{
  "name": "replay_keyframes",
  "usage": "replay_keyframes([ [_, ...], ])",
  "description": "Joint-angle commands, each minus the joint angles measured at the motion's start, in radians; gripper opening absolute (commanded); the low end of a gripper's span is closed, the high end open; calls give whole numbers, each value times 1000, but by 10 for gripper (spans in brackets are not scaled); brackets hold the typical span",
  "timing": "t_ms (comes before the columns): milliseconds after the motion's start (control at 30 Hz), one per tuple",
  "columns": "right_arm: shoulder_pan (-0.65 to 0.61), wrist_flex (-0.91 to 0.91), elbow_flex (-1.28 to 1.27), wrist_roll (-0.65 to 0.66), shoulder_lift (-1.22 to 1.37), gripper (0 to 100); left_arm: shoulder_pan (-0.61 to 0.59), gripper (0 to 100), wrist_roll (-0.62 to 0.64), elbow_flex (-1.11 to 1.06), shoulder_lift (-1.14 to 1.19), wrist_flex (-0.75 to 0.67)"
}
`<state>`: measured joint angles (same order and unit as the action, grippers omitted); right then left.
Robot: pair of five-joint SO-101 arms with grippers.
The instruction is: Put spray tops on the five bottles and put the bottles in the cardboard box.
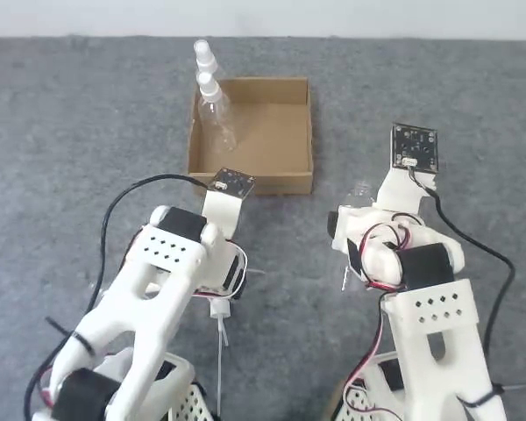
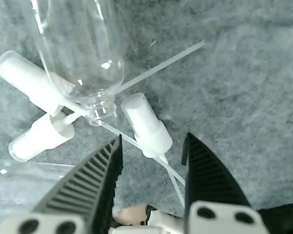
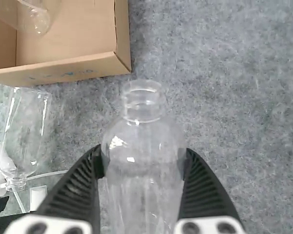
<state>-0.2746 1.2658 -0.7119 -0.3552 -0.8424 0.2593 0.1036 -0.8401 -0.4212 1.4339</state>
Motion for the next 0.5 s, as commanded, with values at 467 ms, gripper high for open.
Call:
replay_keyframes([
  [467,12,-21,11,-15,-30,20,-3,185,9,162,118,46],
])
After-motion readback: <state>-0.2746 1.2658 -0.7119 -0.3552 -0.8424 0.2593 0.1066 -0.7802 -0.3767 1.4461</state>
